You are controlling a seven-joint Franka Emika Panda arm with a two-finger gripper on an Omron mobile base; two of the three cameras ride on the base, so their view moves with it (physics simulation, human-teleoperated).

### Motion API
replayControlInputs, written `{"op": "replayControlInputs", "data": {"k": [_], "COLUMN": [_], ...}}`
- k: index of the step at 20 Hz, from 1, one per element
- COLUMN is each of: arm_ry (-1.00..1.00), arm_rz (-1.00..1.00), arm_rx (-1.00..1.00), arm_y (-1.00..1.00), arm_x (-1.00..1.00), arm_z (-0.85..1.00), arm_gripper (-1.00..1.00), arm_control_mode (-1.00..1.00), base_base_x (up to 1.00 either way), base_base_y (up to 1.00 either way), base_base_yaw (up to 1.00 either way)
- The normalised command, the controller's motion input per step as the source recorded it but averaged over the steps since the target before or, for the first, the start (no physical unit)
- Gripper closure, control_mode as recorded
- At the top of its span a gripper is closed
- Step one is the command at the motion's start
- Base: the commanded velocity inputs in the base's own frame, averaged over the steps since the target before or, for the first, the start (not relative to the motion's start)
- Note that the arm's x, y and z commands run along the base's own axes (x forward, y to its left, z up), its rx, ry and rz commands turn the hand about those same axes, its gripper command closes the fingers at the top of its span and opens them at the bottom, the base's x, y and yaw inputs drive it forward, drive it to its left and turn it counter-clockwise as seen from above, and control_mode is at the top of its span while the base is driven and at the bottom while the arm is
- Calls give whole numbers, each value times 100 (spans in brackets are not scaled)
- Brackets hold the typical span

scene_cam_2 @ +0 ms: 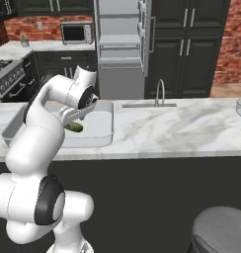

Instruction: Place the cold items (cucumber and squash) from the fridge in one tupperware on the dining counter. Place the warm items (kebab skewer and hot dog) in the stove area in another tupperware.

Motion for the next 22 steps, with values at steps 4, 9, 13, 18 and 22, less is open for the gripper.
{"op": "replayControlInputs", "data": {"k": [4, 9, 13, 18, 22], "arm_ry": [0, 4, 8, 4, 0], "arm_rz": [-12, -18, -27, -47, -57], "arm_rx": [0, 0, 5, 13, 10], "arm_y": [1, 0, 0, 0, 0], "arm_x": [-29, -45, -69, -89, -93], "arm_z": [17, 54, 57, 30, 14], "arm_gripper": [-100, -100, -100, -100, -100], "arm_control_mode": [-100, -100, -100, -100, -100], "base_base_x": [0, 0, 0, 0, 0], "base_base_y": [0, 0, 0, 0, 0], "base_base_yaw": [0, 0, 0, 0, 0]}}
